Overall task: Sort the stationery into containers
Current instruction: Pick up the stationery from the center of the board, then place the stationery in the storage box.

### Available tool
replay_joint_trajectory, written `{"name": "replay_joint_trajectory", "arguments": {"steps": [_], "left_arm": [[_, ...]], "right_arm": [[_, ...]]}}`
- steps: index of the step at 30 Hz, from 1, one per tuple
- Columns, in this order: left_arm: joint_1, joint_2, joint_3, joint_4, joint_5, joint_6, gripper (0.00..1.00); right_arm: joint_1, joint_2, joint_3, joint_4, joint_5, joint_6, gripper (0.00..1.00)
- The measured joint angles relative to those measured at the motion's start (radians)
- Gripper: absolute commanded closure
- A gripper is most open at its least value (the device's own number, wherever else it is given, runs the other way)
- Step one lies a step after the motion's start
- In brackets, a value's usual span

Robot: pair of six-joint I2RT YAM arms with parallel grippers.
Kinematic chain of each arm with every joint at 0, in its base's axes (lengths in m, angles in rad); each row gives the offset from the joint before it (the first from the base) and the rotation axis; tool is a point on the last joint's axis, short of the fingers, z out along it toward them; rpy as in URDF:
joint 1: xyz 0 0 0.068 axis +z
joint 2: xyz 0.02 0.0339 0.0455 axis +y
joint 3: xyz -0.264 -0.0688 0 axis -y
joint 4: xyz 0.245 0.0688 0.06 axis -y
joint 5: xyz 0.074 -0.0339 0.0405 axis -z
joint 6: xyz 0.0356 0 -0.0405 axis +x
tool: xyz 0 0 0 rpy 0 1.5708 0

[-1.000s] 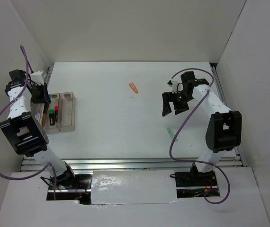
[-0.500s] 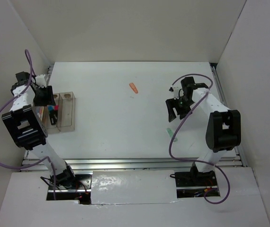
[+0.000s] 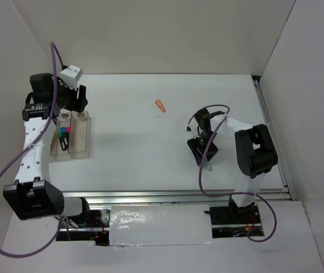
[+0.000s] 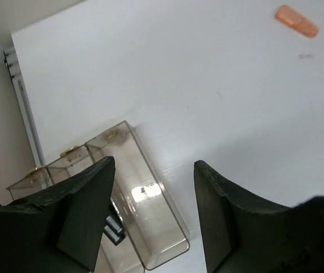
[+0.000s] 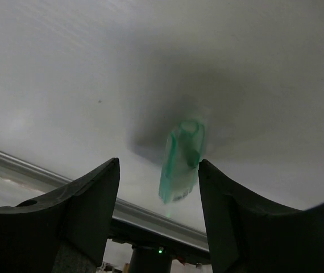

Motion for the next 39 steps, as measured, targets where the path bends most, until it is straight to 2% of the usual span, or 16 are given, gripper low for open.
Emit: {"name": "replay_joint_trajectory", "arguments": {"steps": [3,7,10,11,12,13,14,17,21,26,29,32,39], "left_arm": [[-0.074,-0.111,-0.057,0.045,-0.011,-0.001,0.26],[-0.117,-0.203,-0.135,0.082,-0.024,-0.007,0.25],[-0.14,-0.257,-0.2,0.116,-0.023,-0.013,0.26],[-0.146,-0.273,-0.217,0.12,-0.018,-0.019,0.27],[-0.151,-0.286,-0.232,0.124,-0.011,-0.032,0.27],[-0.154,-0.296,-0.244,0.129,-0.001,-0.042,0.28],[-0.157,-0.304,-0.254,0.135,0.015,-0.061,0.28],[-0.159,-0.316,-0.282,0.154,0.091,-0.123,0.3],[-0.216,-0.317,-0.335,0.201,0.195,-0.257,0.31],[-0.449,-0.311,-0.431,0.288,0.253,-0.441,0.28],[-0.59,-0.277,-0.438,0.338,0.224,-0.521,0.29],[-0.67,-0.228,-0.425,0.365,0.188,-0.561,0.3],[-0.703,-0.087,-0.339,0.38,0.125,-0.617,0.31]], "right_arm": [[0.008,0.03,-0.015,0.013,0.035,0.014,0.36],[0.012,0.033,-0.016,0.012,0.066,0.033,0.41],[0.014,0.039,-0.013,0.013,0.091,0.035,0.59],[0.014,0.041,-0.012,0.013,0.101,0.035,0.74],[0.014,0.044,-0.011,0.013,0.106,0.034,0.8],[0.014,0.047,-0.007,0.01,0.105,0.035,0.97],[0.015,0.05,-0.001,0.005,0.103,0.037,1.0],[0.017,0.059,0.023,0.005,0.053,0.039,1.0],[0.019,0.05,0.117,0.011,-0.124,0.056,1.0],[0.027,-0.039,0.275,0.138,-0.386,0.207,1.0],[0.055,-0.082,0.356,0.24,-0.464,0.344,1.0],[0.109,-0.087,0.417,0.303,-0.472,0.455,1.0],[0.213,-0.087,0.406,0.36,-0.412,0.656,1.0]]}}
